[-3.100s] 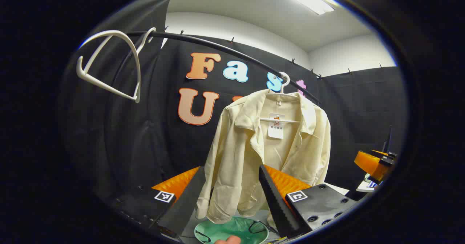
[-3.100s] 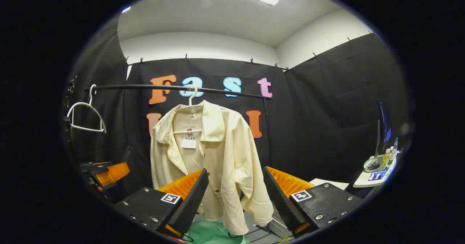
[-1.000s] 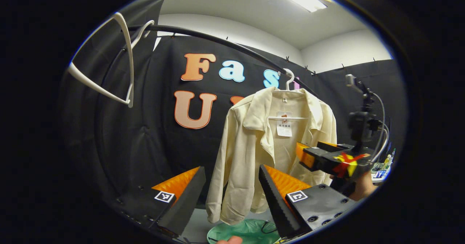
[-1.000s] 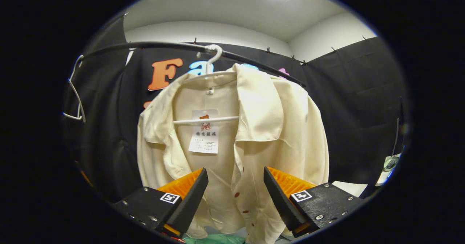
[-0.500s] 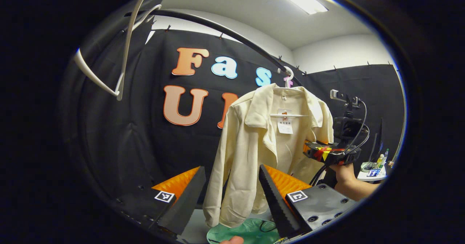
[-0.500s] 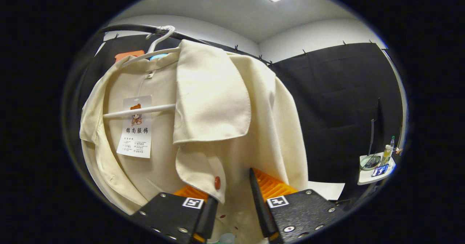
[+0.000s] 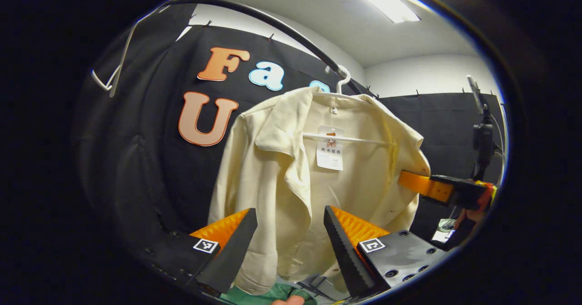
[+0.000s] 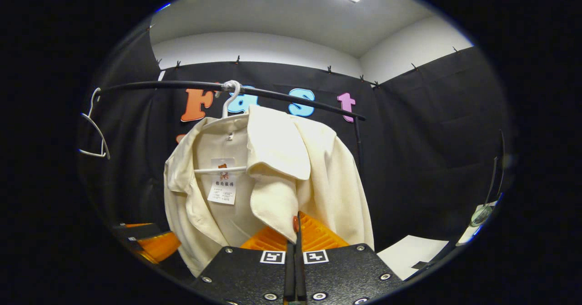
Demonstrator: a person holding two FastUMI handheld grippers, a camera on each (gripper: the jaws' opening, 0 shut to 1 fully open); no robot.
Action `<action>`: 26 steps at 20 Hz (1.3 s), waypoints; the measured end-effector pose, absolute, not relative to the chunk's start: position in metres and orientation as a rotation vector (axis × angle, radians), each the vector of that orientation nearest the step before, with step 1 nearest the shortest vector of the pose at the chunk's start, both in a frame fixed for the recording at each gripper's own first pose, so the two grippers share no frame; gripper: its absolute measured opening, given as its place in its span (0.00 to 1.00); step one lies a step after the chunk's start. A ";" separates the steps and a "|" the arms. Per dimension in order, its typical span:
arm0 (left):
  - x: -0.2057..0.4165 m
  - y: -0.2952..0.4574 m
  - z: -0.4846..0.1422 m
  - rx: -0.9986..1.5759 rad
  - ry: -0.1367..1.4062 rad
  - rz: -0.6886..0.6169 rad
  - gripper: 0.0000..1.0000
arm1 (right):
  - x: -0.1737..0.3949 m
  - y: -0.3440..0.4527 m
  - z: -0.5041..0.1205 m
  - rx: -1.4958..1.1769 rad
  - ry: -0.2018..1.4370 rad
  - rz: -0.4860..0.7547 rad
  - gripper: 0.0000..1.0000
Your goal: Grasp the clothes on the hanger with both hands and then place them into the laundry hamper below.
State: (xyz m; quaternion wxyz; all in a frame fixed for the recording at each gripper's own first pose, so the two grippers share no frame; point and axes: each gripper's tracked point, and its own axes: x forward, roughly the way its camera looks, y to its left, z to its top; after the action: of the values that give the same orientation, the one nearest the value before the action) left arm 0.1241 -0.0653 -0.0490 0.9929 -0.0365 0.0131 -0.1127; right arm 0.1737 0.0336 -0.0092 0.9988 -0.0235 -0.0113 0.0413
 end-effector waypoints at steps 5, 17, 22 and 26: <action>0.196 -0.069 -0.069 -0.095 0.016 -0.089 0.96 | 0.165 0.039 -0.005 -0.019 -0.027 0.157 0.00; 0.234 -0.013 -0.043 0.175 -0.088 0.038 0.11 | 0.168 0.029 -0.006 -0.051 -0.043 0.139 0.00; 0.208 0.038 0.019 0.372 -0.197 0.176 0.11 | 0.160 -0.006 0.036 -0.095 -0.171 0.038 0.00; 0.207 0.072 0.065 0.417 -0.258 0.270 0.10 | 0.159 -0.043 0.079 -0.144 -0.236 -0.040 0.00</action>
State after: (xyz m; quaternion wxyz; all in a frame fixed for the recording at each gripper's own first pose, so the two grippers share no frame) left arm 0.2066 0.0717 0.0647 0.9611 0.2056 -0.1275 0.1333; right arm 0.1594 -0.0430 0.0795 0.9903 -0.0718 -0.1177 -0.0197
